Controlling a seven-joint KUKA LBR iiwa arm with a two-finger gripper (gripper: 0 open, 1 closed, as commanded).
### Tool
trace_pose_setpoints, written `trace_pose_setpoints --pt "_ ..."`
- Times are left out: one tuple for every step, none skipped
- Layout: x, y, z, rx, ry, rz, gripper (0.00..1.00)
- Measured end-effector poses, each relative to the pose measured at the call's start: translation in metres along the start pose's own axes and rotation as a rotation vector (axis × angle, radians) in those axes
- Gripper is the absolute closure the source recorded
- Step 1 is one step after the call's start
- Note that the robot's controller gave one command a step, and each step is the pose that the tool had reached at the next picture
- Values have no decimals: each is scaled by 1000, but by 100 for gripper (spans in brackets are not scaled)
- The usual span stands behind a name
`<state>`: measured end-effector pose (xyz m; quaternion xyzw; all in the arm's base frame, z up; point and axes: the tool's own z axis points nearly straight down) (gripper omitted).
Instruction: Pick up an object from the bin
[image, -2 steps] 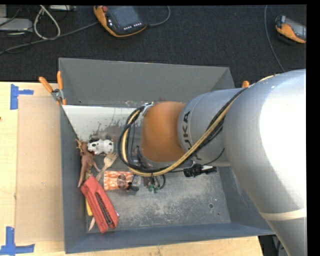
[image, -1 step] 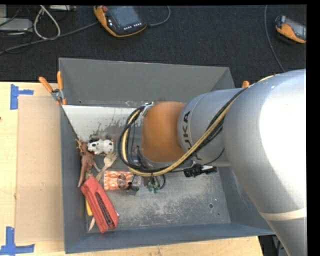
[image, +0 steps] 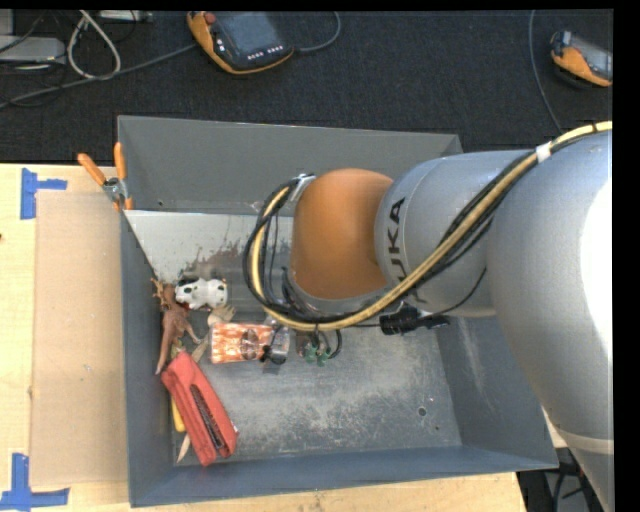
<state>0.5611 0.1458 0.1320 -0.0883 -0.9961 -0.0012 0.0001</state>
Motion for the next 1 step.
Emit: trace_pose_setpoints --pt "2 24 -77 1 2 -49 100"
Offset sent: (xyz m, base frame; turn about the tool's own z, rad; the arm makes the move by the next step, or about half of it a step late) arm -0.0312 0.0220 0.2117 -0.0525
